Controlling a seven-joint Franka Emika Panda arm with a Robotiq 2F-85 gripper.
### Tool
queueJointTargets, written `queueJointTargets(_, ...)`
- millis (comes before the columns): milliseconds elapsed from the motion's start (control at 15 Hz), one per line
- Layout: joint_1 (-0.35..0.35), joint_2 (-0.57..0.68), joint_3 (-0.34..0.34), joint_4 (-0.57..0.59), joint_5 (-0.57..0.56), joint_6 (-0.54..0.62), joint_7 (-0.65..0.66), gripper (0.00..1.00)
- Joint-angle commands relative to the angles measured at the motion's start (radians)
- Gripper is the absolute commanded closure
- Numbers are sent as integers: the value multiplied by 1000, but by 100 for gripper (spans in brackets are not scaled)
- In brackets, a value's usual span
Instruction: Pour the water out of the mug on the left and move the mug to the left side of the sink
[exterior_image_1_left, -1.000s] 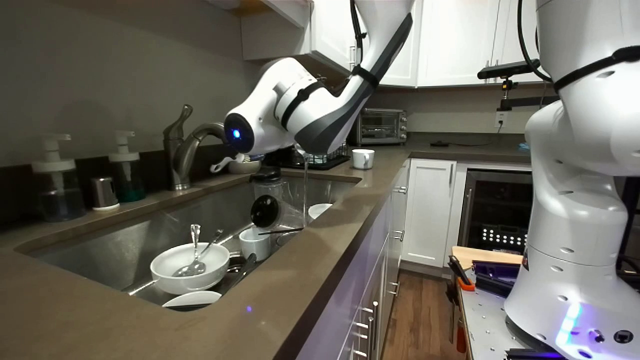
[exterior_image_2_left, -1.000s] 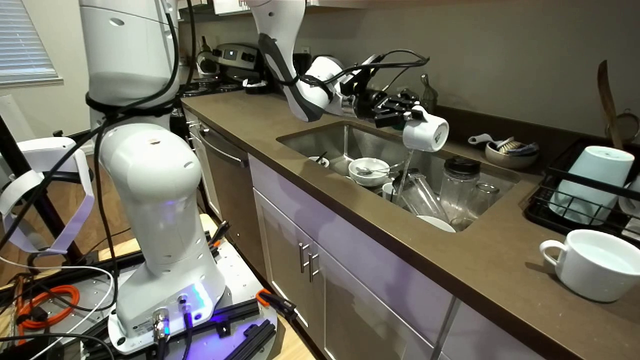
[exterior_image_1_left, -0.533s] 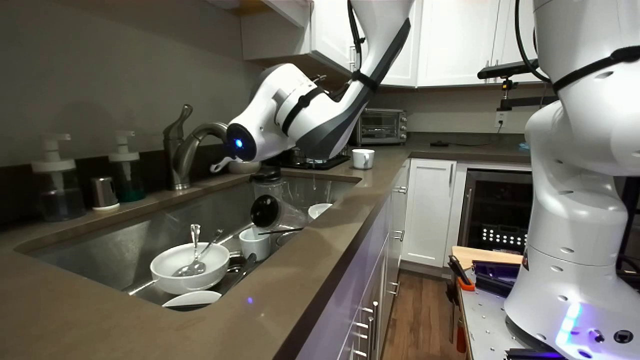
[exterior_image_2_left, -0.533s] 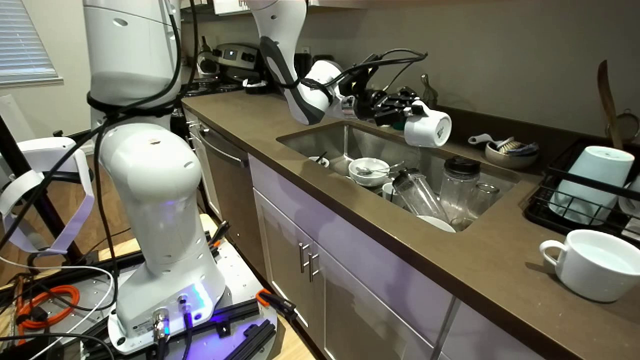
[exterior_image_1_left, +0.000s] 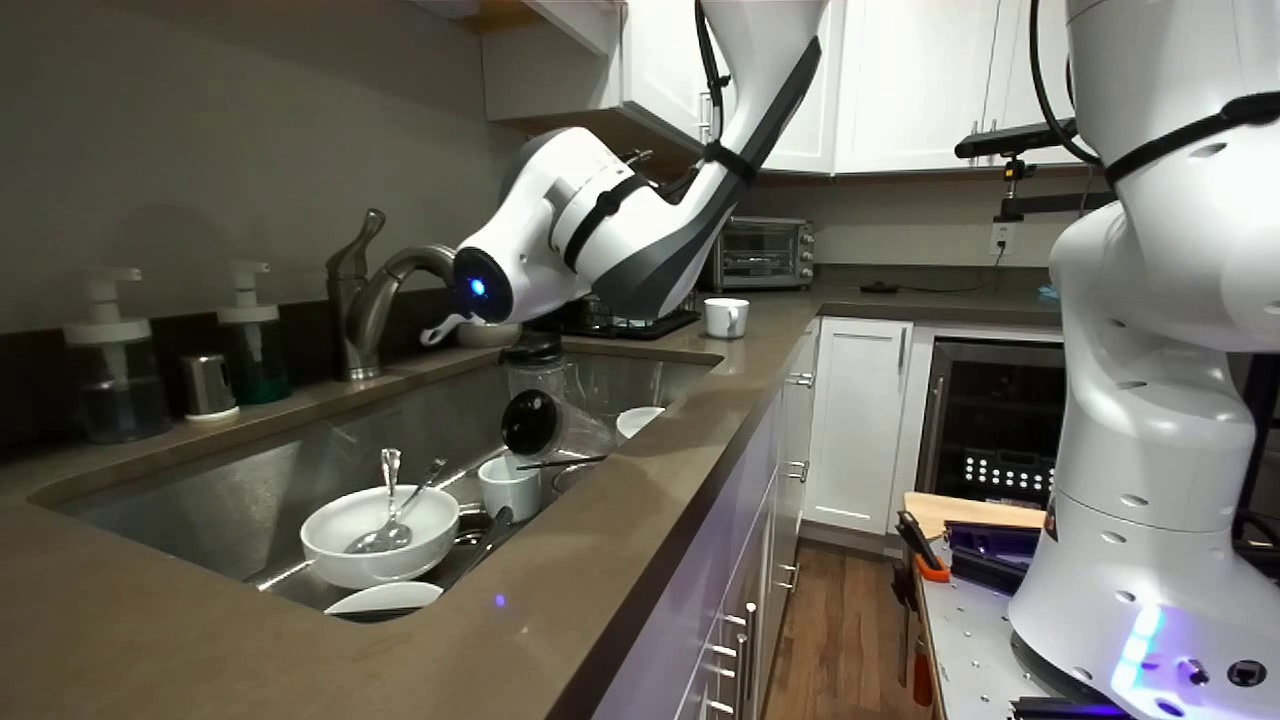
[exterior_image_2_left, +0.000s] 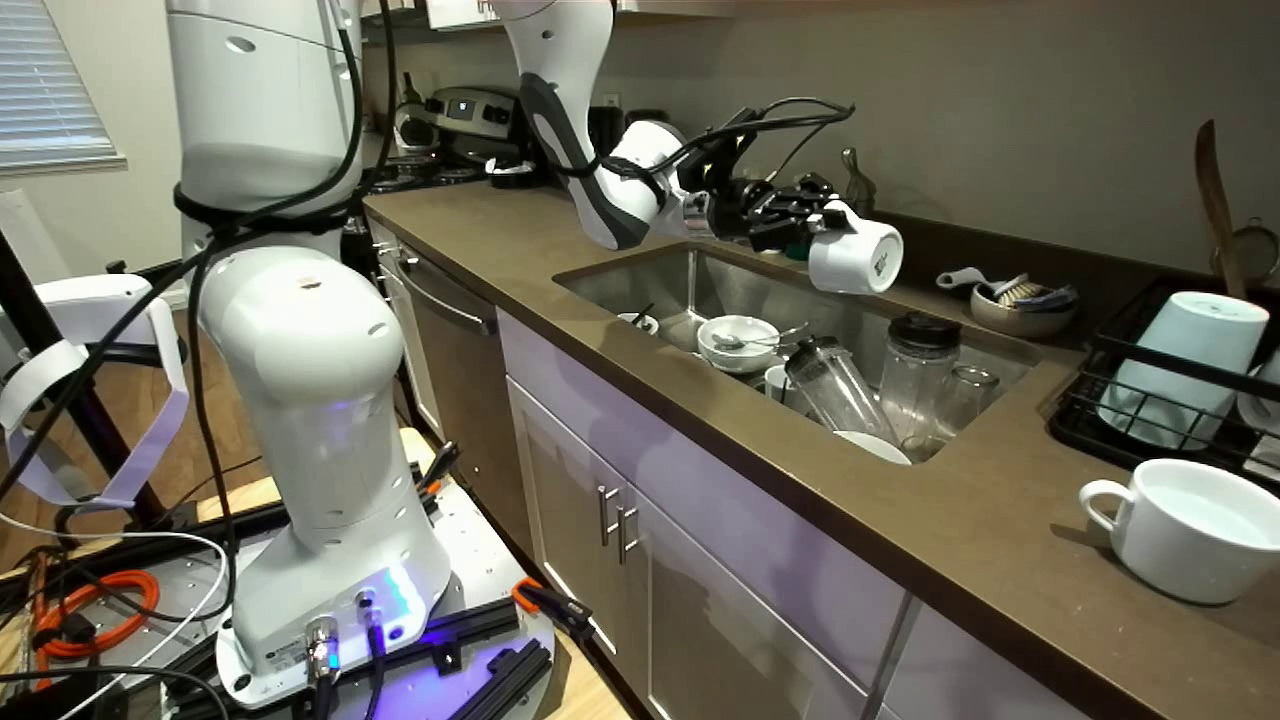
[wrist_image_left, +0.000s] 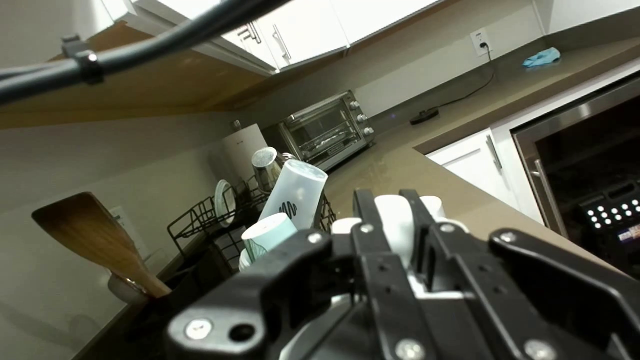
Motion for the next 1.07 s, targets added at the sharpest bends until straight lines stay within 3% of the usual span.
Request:
queueJointTargets(0, -9, 2, 11, 2, 0, -4, 1, 84)
queueJointTargets(67, -9, 2, 11, 2, 0, -4, 1, 84)
queueJointTargets(133, -9, 2, 11, 2, 0, -4, 1, 96)
queueJointTargets(533, -13, -27, 28, -4, 73, 79, -44, 96)
queueJointTargets(1000, -11, -102, 59, -17, 241, 231, -161, 96)
